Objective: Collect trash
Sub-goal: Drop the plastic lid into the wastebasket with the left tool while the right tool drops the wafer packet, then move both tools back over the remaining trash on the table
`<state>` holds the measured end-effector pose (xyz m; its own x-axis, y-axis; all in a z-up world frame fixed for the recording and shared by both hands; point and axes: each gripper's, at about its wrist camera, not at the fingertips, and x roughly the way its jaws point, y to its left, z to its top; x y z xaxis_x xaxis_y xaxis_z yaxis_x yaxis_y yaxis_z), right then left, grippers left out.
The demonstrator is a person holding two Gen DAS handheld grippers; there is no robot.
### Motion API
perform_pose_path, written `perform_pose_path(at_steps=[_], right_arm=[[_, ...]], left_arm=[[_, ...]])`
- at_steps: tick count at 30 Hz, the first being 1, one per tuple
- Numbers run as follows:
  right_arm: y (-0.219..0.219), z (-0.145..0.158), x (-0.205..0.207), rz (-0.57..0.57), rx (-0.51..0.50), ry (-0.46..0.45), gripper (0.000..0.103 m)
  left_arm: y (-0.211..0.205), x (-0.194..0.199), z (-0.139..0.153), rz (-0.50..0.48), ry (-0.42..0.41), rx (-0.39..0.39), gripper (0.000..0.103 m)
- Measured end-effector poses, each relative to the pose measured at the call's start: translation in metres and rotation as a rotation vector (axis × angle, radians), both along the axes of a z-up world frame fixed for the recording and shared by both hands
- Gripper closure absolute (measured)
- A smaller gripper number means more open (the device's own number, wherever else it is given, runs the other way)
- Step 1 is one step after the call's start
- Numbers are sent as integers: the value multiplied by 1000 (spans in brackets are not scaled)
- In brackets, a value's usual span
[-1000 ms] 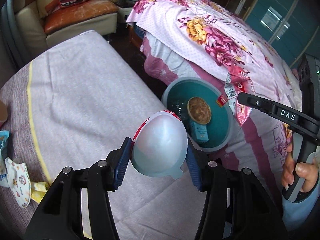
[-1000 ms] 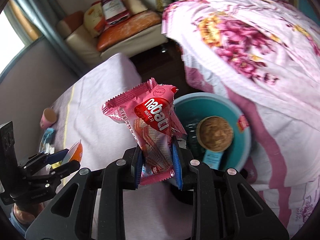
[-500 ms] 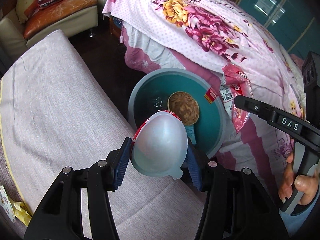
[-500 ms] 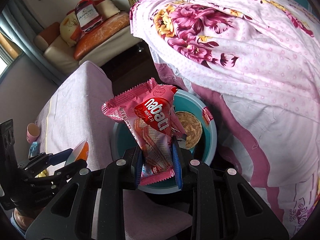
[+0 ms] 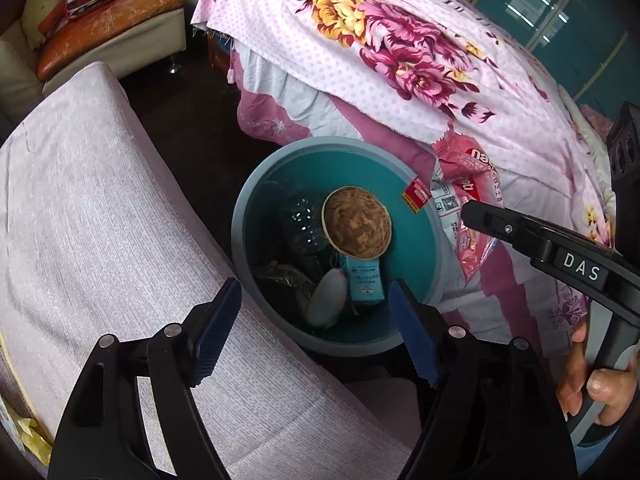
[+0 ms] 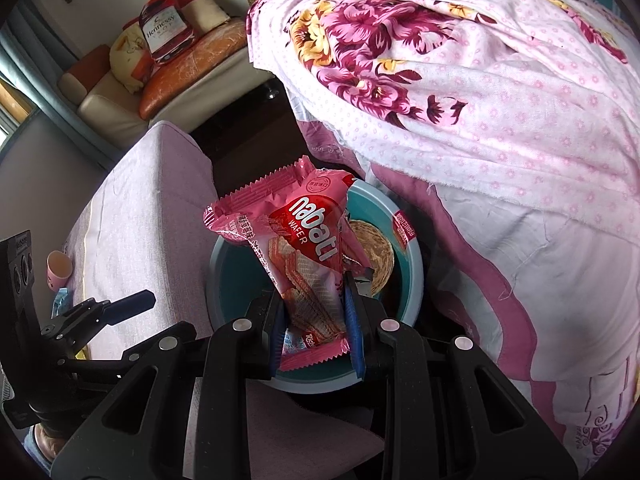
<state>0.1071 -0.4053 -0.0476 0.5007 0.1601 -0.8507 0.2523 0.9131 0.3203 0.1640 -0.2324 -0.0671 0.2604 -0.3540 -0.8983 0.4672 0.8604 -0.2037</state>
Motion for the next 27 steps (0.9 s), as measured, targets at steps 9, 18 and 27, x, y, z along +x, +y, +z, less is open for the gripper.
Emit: perform_pose_path(at_steps=[9, 18, 27], right_arm=[[6, -2, 8, 4, -15, 17, 75], [16, 2, 9, 3, -28, 27, 36], [32, 15, 5, 23, -51, 35, 29]], left_arm=[[22, -6, 0, 34, 19, -17, 25], [45, -18, 3, 59, 16, -31, 13], [73, -29, 9, 100, 16, -58, 13]])
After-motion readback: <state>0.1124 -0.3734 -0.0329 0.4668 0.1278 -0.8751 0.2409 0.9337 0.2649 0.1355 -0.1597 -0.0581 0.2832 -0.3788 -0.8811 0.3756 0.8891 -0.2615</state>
